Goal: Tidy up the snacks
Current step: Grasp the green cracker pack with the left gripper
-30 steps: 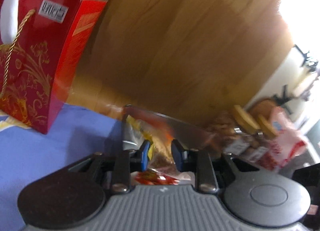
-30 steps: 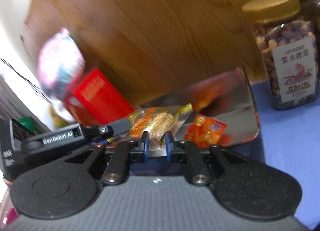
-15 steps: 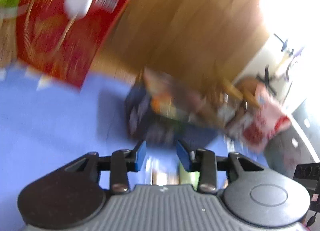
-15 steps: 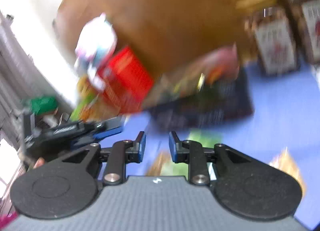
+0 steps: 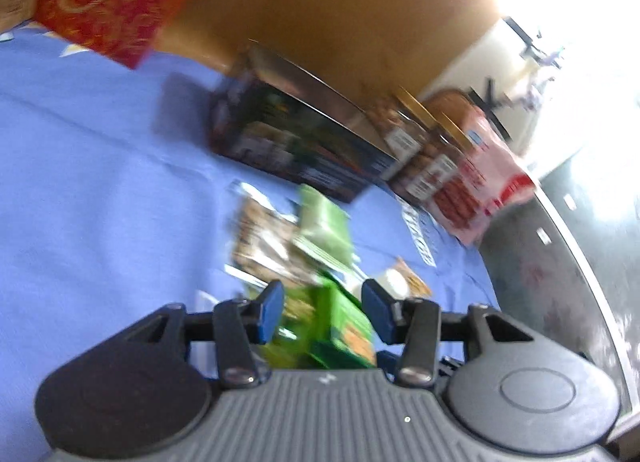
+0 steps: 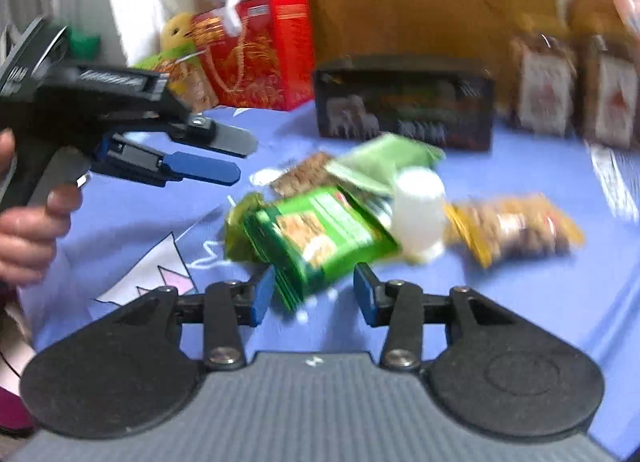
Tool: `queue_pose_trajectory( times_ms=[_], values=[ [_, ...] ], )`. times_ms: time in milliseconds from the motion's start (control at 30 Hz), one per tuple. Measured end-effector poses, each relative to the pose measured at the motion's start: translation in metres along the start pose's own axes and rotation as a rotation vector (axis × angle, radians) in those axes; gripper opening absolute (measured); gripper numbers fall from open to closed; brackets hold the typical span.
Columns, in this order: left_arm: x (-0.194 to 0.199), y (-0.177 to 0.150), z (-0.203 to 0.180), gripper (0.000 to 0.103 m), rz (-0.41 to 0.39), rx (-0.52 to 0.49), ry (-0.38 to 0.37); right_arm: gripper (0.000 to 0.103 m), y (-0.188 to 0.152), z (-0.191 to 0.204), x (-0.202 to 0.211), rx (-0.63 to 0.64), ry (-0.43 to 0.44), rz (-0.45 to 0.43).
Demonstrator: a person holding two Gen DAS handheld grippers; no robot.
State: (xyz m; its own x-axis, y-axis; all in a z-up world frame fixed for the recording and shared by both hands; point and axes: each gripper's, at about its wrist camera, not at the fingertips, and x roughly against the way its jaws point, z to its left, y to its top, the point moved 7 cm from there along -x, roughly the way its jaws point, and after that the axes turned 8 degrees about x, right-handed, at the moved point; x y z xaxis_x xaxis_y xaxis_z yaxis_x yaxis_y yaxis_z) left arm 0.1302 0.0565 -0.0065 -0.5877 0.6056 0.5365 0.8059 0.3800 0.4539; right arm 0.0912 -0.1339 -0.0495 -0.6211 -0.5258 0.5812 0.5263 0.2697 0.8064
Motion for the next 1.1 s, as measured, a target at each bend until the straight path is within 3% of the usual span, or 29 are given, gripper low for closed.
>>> queue_pose_trajectory(
  times_ms=[100,367,467,533,600,767,1100],
  values=[
    [-0.014,-0.01,-0.015,0.044,0.033,-0.051,0.009,0.047,-0.001,-0.01,0.008,-0.076,0.02,-0.016],
    [-0.037,-0.032,-0.027,0.043,0.087,-0.097,0.069,0.048,-0.003,0.01,0.001,-0.015,0.045,-0.012],
    [-0.034,-0.039,-0.027,0.037,0.056,-0.133,0.101,0.048,-0.003,0.017,0.0,0.037,0.002,-0.033],
    [-0.03,-0.04,-0.024,0.028,0.045,-0.139,0.128,0.042,-0.004,0.017,0.0,0.048,-0.026,-0.04],
    [-0.025,-0.04,-0.02,0.025,0.044,-0.106,0.125,0.034,-0.005,0.015,0.001,0.045,-0.029,-0.046],
    [-0.006,-0.052,-0.024,0.025,0.007,-0.128,0.133,0.03,-0.014,0.025,0.016,0.064,0.013,-0.076],
    [-0.014,-0.077,-0.035,0.026,0.005,-0.221,0.224,0.031,-0.027,0.022,0.028,0.045,0.009,-0.072]
  ],
)
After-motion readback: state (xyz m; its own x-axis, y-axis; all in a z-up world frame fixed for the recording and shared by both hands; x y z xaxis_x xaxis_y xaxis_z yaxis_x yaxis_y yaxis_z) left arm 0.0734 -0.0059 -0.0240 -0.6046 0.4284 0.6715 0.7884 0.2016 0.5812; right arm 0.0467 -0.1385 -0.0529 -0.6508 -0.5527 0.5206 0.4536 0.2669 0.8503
